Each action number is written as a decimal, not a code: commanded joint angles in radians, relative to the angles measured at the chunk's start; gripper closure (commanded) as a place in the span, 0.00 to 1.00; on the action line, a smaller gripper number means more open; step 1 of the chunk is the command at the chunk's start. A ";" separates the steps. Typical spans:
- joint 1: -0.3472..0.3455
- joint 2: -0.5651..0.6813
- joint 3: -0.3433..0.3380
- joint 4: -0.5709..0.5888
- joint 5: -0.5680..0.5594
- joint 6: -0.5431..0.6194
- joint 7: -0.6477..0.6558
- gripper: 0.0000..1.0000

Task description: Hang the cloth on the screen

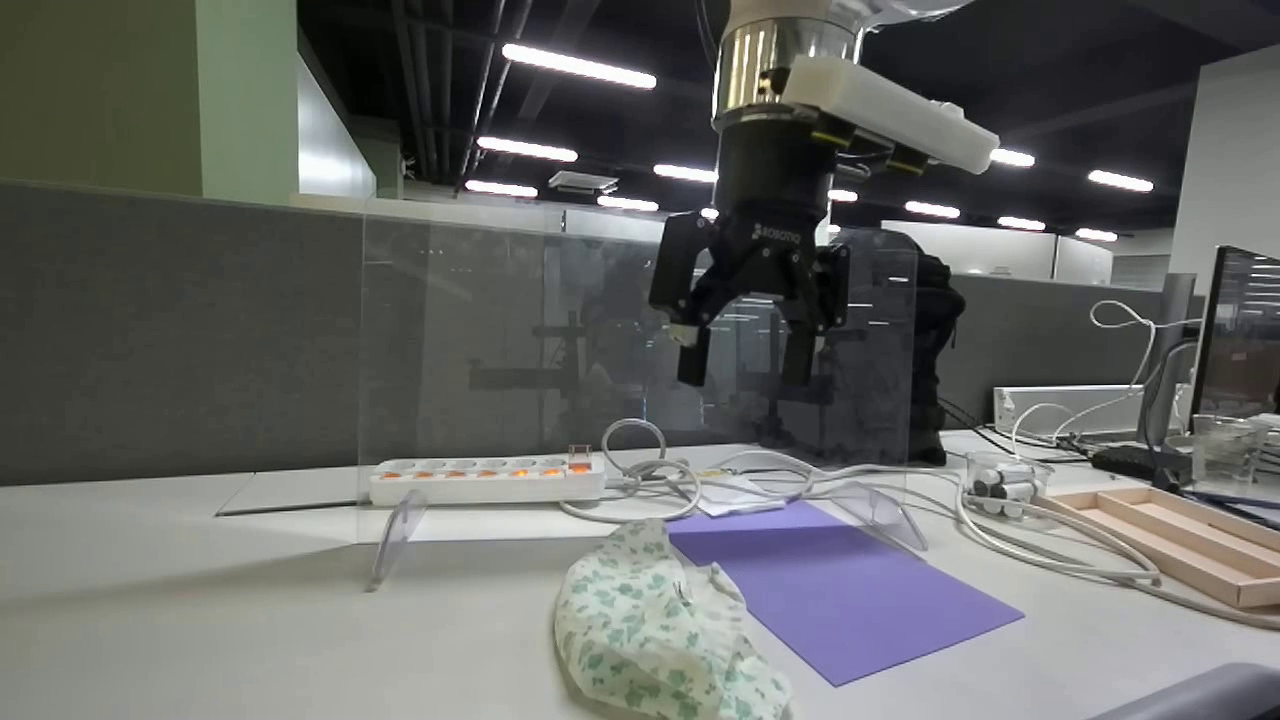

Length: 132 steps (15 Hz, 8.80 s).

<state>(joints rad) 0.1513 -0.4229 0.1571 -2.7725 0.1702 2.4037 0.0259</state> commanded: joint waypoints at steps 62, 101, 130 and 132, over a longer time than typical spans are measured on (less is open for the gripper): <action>-0.025 0.183 0.015 0.231 0.137 0.314 0.138 0.99; -0.589 0.382 0.300 0.750 -0.905 0.405 0.888 1.00; -0.563 0.581 0.219 0.868 -1.271 0.380 1.330 0.12; -0.557 0.575 0.219 0.873 -1.291 0.390 1.333 0.01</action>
<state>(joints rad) -0.4225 0.1506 0.3808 -1.9330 -1.0675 2.8037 1.3044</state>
